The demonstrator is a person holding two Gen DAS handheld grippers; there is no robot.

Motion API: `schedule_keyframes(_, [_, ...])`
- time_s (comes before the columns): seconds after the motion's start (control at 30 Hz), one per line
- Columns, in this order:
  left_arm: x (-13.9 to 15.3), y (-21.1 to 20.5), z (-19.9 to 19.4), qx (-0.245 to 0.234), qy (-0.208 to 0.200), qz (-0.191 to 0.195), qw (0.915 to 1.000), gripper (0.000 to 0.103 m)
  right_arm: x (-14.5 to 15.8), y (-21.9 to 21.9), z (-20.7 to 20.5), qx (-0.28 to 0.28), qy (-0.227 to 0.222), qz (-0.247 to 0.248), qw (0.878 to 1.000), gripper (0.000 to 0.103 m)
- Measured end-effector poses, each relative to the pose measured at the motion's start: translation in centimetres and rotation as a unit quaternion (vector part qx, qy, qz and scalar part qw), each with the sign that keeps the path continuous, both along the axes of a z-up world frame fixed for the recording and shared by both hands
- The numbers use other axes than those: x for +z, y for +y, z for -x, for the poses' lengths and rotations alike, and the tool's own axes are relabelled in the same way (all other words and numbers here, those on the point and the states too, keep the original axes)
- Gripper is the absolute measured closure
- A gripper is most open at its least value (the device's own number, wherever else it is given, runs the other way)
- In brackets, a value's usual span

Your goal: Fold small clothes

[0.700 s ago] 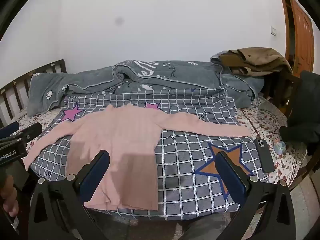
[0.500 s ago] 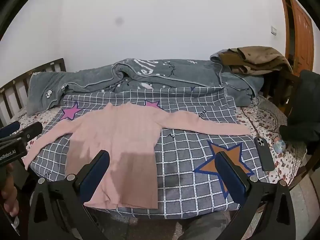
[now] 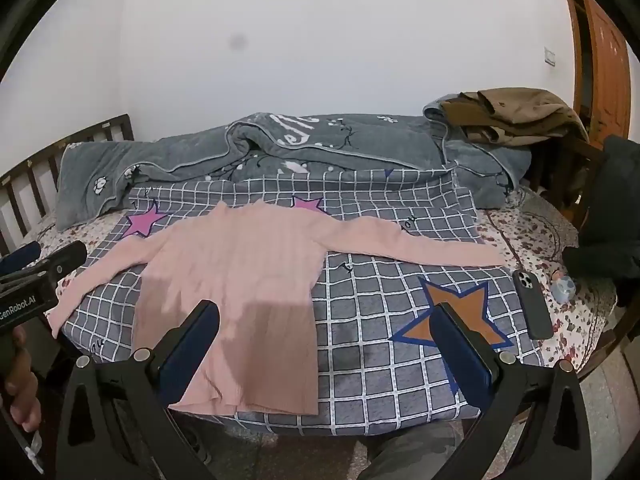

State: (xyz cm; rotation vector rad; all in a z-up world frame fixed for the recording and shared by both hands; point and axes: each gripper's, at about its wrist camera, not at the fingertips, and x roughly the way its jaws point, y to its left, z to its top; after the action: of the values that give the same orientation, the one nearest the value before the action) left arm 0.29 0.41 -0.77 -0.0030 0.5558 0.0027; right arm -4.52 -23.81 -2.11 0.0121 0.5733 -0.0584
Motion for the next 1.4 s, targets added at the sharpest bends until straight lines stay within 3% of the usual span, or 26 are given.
schedule_keyframes(0.47, [0.2, -0.1, 0.2, -0.004, 0.000, -0.001, 1.0000, 0.000, 0.0, 0.8, 0.5, 0.007, -0.005, -0.004, 1.000, 0.000])
schedule_keyframes(0.6, [0.4, -0.2, 0.3, -0.007, -0.007, -0.004, 0.9999, 0.000, 0.4, 0.9, 0.7, 0.001, -0.012, 0.015, 1.000, 0.000])
schedule_keyframes(0.9, [1.1, -0.3, 0.9, -0.011, -0.013, 0.001, 0.9999, 0.000, 0.8, -0.5, 0.8, -0.007, -0.019, -0.023, 1.000, 0.000])
schedule_keyframes(1.4, [1.4, -0.2, 0.8, -0.023, -0.016, 0.020, 0.9994, 0.000, 1.0, -0.9, 1.2, -0.010, -0.022, -0.027, 0.999, 0.000])
